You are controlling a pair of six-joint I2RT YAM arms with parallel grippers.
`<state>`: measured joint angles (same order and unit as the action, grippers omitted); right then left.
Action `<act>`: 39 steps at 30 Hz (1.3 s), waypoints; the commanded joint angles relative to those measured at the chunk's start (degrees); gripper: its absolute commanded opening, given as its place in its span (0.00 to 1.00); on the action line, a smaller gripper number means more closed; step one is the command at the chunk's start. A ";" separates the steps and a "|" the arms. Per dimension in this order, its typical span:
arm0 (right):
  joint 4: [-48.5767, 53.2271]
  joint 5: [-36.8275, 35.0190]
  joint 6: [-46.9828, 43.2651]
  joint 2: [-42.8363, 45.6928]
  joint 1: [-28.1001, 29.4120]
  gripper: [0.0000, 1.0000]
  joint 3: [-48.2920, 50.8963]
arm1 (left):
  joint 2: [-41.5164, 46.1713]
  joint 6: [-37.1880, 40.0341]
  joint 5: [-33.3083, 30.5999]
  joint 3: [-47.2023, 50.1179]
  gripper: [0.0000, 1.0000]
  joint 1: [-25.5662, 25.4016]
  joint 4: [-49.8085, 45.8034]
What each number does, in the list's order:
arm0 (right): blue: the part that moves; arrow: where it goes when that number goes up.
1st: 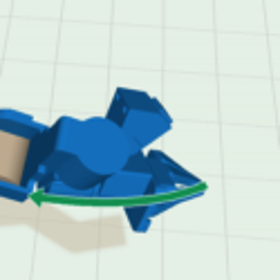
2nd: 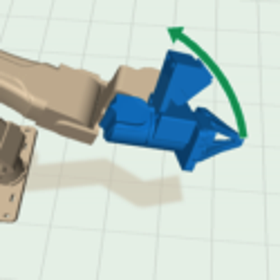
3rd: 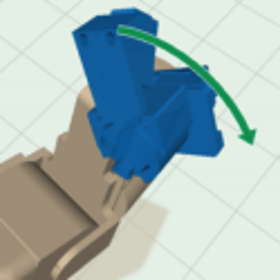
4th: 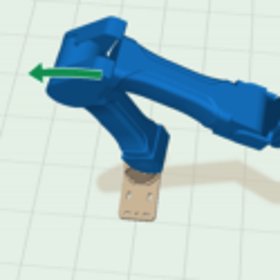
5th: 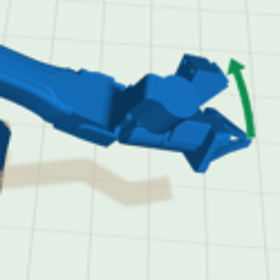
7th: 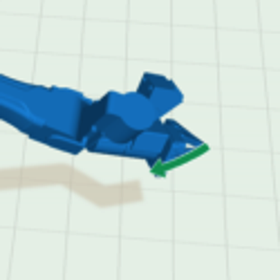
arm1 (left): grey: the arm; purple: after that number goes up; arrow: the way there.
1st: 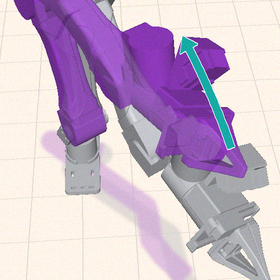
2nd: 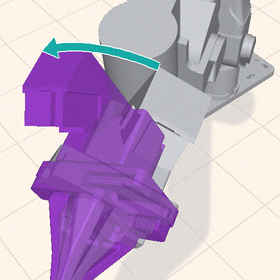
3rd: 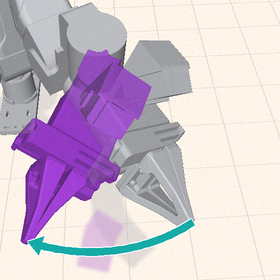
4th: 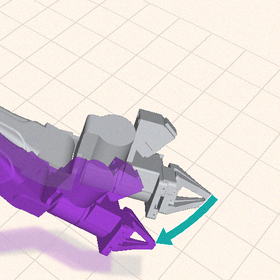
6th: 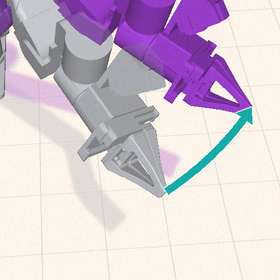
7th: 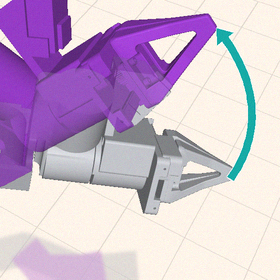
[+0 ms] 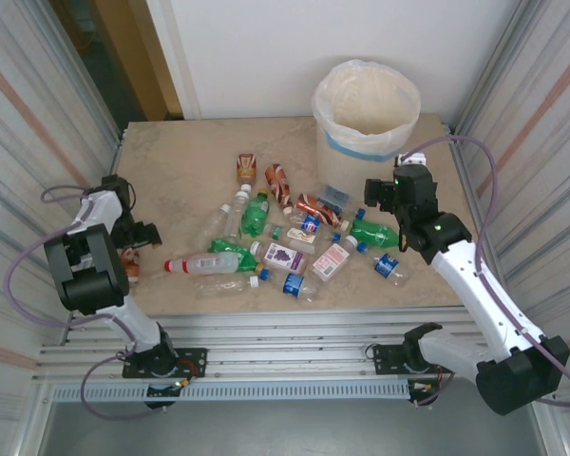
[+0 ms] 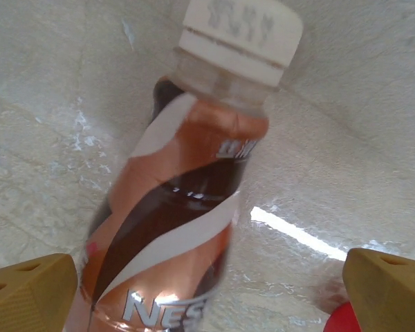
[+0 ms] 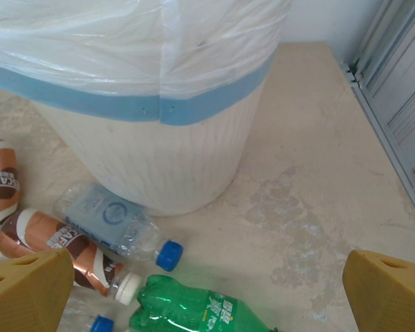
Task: Put the plastic bottles in the bin
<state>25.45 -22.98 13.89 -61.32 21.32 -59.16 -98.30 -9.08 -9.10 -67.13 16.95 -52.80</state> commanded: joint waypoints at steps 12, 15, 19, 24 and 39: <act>0.84 -2.15 -1.15 -1.52 0.26 0.98 -3.05 | -4.35 -2.68 1.42 1.63 0.89 2.43 0.82; 1.09 -2.59 -1.15 -1.46 0.32 0.98 -3.16 | -5.14 -2.96 2.09 2.16 0.85 2.52 1.54; 1.13 -2.66 -0.97 -1.15 0.30 0.98 -3.01 | -5.28 -3.36 2.53 2.96 0.76 2.57 2.53; 1.00 -2.68 -0.71 -1.13 0.34 0.98 -2.89 | -4.35 -3.97 2.30 3.75 0.53 2.74 3.40; 0.74 0.89 1.20 0.69 0.46 0.98 -2.68 | 15.20 -7.15 7.37 5.08 0.40 -3.57 7.69</act>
<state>25.85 -23.68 14.04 -62.19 21.37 -60.64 -87.85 -14.63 -3.90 -62.17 16.32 -46.19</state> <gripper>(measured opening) 0.979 0.543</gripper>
